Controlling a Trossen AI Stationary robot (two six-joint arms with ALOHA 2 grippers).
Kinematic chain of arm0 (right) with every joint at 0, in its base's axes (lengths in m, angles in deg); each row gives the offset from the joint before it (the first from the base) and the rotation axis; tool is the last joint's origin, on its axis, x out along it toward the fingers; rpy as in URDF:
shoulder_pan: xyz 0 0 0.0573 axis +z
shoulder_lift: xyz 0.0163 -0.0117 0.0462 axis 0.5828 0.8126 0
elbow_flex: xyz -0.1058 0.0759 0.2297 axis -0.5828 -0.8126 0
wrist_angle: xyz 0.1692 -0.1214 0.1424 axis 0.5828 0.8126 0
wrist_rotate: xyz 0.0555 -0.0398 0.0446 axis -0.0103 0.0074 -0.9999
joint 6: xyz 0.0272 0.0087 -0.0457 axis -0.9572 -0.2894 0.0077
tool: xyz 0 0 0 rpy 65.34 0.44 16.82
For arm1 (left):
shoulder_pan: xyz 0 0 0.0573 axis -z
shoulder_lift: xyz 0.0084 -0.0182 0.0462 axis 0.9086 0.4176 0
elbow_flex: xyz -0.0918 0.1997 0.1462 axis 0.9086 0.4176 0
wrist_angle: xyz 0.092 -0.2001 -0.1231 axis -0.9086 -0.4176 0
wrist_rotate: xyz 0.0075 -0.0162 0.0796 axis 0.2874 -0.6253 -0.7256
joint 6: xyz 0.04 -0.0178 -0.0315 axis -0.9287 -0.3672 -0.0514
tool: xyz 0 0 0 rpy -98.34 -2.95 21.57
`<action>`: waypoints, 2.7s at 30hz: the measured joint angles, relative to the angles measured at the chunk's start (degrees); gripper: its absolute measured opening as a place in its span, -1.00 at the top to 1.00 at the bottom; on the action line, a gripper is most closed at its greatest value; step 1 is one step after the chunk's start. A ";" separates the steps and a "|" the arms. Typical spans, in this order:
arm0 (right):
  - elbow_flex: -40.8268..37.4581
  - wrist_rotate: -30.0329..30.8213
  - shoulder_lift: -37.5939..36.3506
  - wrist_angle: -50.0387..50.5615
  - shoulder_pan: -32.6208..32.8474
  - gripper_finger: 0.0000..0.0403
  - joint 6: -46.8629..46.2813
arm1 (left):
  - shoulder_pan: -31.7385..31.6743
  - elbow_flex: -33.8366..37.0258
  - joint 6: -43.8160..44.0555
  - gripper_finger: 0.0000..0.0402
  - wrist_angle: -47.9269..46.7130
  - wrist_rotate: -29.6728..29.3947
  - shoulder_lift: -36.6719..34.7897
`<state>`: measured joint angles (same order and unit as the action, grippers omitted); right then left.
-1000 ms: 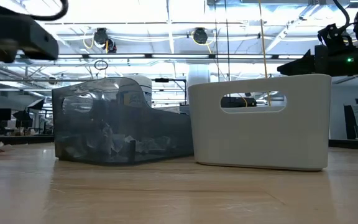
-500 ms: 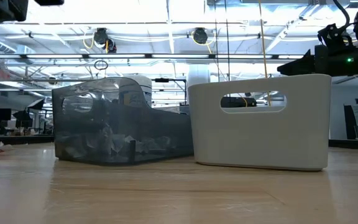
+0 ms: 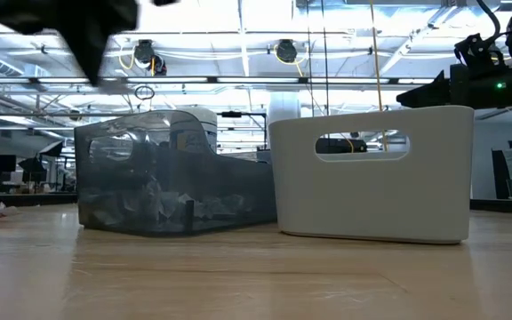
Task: Pick & Place First Aid Supplies
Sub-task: Put the orange ointment pack into the top gray bin
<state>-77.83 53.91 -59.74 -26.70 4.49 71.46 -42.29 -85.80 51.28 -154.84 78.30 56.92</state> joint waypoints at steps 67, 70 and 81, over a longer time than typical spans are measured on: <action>-0.01 0.01 0.02 -0.01 0.01 -0.31 0.00 | -47.57 -32.76 -63.56 -0.06 -0.98 9.42 29.27; 0.00 0.01 0.02 0.00 0.00 -0.31 0.00 | -46.87 -32.76 -69.66 -0.06 -1.05 11.12 27.54; 0.00 0.01 0.01 0.00 0.02 -0.31 0.00 | -41.44 -25.42 -89.77 -0.07 -1.39 15.44 19.60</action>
<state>-77.83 53.92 -59.72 -26.70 4.51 71.46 -83.73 -111.22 -38.49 -156.22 93.74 76.52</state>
